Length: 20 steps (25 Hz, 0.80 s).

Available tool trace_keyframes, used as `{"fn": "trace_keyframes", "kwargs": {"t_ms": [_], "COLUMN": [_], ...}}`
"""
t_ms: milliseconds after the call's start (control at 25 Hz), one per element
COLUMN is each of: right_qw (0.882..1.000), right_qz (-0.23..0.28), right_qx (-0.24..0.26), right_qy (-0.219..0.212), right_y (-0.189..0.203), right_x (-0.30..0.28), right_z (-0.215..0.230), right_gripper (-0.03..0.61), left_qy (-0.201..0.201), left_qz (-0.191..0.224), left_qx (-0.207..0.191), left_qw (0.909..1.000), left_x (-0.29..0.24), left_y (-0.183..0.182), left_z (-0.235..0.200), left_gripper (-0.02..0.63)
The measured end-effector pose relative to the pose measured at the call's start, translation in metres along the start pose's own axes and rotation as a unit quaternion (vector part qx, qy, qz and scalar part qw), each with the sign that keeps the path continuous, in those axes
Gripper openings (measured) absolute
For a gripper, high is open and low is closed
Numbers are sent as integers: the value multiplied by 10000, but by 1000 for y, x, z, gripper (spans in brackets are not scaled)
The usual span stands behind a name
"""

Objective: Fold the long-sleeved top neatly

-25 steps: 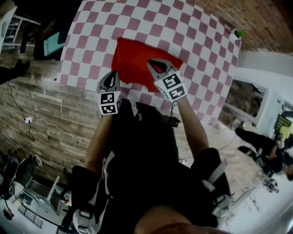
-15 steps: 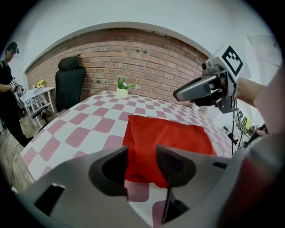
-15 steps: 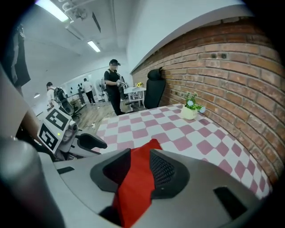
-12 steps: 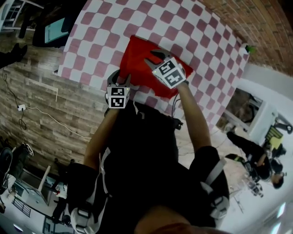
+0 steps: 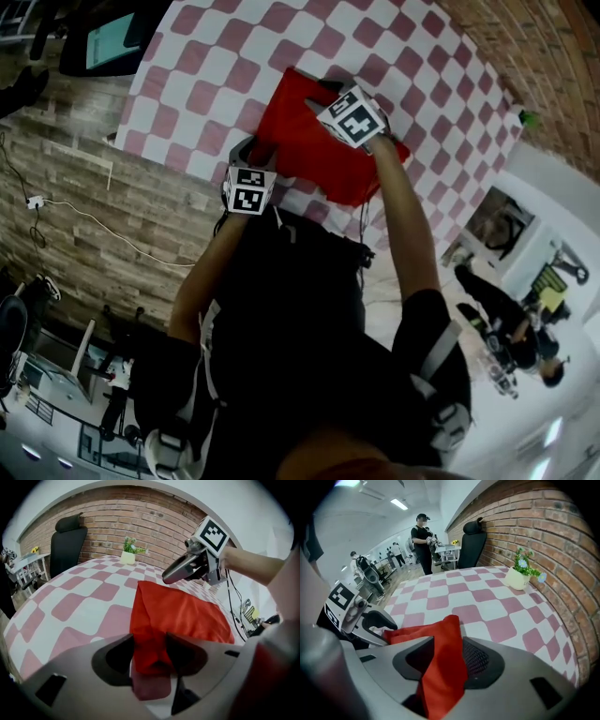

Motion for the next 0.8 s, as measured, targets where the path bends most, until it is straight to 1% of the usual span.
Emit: {"fn": "trace_keyframes", "kwargs": {"t_ms": [200,280,440,520,600,720,800], "right_qw": [9991,9980,9955,9942,9937,9957,9960], "right_qz": [-364,-496,-810,-899,-916,-852,-788], "right_qx": [13,61,197,119,38,121,44], "right_qy": [-219,-376,-439,-577,-639,-354,-422], "right_y": [-3,0,3,4,5,7,8], "right_x": [-22,-37,-54,-58,-59,-61,-62], "right_z": [14,18,18,11,8,20,18], "right_gripper": [166,167,167,166,153,119,92], "left_qy": [134,135,78,87,136,246,295], "left_qz": [-170,-137,-71,-98,-136,-149,-184], "left_qx": [-35,-31,-63,-111,-82,-51,-121], "left_qw": [9998,9998,9999,9999,9998,9996,9993], "left_x": [-4,-7,-11,-11,-10,-10,-9], "left_y": [0,1,0,1,4,2,0], "left_z": [-2,-2,-2,-3,-3,-2,-2], "left_gripper": [199,199,199,198,177,119,84]}}
Point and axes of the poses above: the fingertips, and each gripper's own axes: x backward along the fingers, z to its right, y out of its underside, the point moved 4 cm from there along x, backward along the fingers, and after that the axes turned 3 degrees about -x, right-handed, at the moved point
